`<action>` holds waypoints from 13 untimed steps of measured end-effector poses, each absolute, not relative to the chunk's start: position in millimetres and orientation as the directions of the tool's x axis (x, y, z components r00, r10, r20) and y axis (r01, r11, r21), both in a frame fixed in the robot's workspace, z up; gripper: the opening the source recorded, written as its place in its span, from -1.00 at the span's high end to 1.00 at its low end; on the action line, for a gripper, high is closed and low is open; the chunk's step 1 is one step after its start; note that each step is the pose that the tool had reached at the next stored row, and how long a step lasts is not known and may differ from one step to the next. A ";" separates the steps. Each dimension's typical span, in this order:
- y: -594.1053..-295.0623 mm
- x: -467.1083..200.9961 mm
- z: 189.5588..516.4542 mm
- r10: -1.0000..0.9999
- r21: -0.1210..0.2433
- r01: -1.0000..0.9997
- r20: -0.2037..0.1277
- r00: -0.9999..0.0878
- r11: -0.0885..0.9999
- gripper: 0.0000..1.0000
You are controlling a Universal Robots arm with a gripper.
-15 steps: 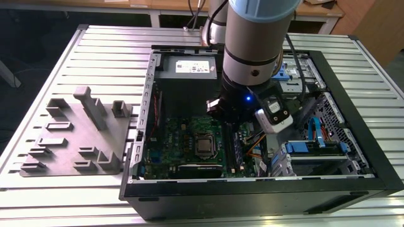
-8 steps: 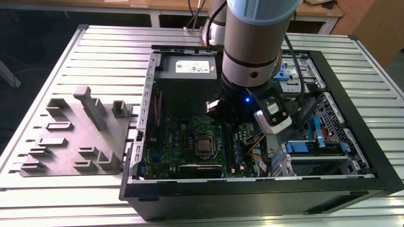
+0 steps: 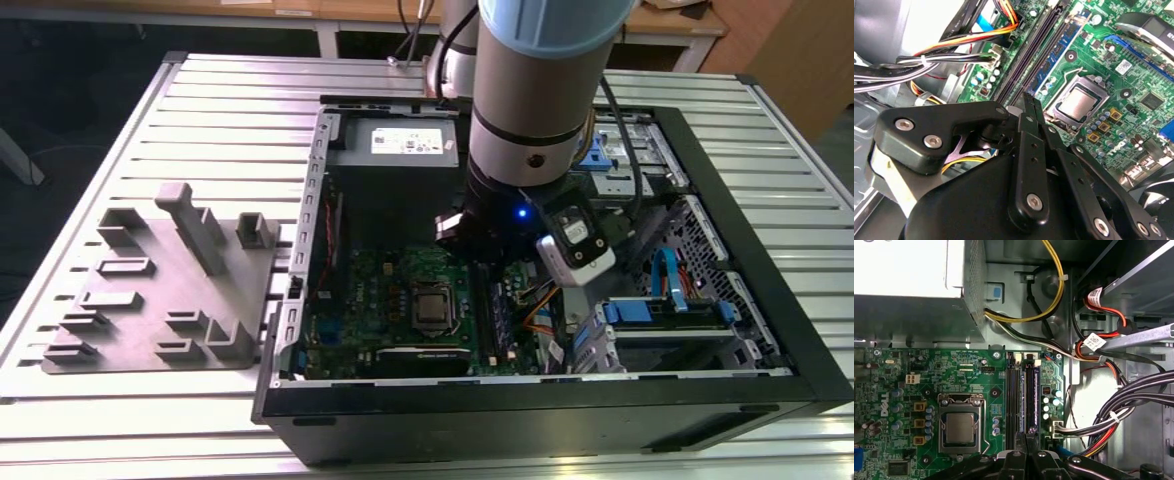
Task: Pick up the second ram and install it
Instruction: 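Insert the second ram into the second slot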
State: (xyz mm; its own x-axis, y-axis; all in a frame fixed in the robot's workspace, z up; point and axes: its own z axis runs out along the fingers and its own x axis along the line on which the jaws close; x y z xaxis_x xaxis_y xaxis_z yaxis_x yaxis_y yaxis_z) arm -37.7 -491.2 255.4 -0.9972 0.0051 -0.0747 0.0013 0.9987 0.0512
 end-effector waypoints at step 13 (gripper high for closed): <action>-491.1 -38.7 247.5 0.005 0.051 0.001 -0.075 -0.997 0.999 0.84</action>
